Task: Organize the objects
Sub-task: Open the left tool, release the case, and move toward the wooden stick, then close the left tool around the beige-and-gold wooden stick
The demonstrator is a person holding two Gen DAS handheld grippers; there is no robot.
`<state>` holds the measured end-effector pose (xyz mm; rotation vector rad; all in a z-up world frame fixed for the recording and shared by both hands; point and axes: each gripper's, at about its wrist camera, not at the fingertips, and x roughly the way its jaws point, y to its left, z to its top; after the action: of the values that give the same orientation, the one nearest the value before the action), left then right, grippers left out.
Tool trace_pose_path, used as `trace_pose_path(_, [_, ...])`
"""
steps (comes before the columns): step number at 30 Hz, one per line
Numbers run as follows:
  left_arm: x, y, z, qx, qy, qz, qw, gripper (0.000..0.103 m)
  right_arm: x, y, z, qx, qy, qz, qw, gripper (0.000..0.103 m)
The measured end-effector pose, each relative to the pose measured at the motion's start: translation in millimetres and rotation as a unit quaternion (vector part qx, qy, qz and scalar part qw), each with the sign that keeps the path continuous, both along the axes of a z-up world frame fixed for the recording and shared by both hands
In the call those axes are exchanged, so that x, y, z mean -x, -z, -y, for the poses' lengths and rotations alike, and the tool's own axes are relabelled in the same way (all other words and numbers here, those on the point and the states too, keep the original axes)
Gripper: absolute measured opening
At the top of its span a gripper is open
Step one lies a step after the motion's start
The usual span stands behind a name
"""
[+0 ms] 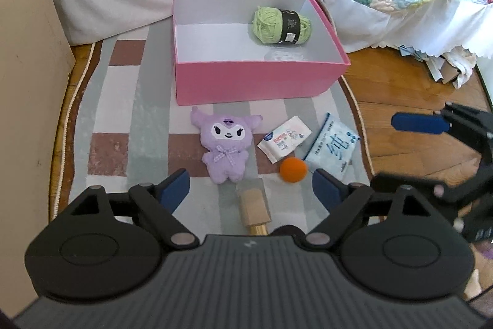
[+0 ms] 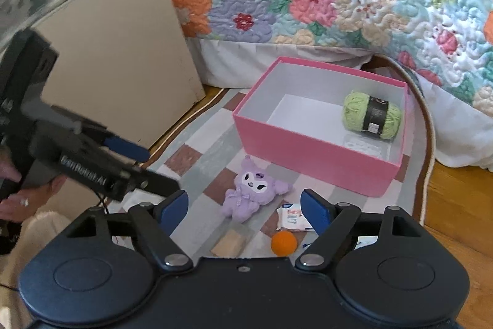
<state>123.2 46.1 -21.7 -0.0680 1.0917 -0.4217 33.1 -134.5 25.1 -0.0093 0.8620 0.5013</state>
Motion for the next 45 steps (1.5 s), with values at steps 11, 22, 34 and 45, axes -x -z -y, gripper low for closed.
trace_pose_path(11, [-0.3,77.1,11.7,-0.008,0.013,-0.029,0.9995,0.086,10.8,91.0,-30.9,0.041,-0.045,-0.039,0.997,0.087])
trace_pose_path(22, [5.8,133.6,17.0,0.015,-0.006,-0.074,0.9971,0.074,8.2,142.4,-70.0,0.081,-0.068,-0.072,0.992,0.08])
trace_pose_path(34, [9.2,158.2,31.7,0.046,-0.024,-0.086,0.9949,0.04,7.4,167.5,-79.4,0.076,-0.019,-0.05,0.996,0.071])
trace_pose_path(45, [7.3,160.7,12.7,0.108,-0.043,-0.134,0.9842,0.042,7.5,171.9,-77.7,0.074,-0.01,-0.069,0.995,0.044])
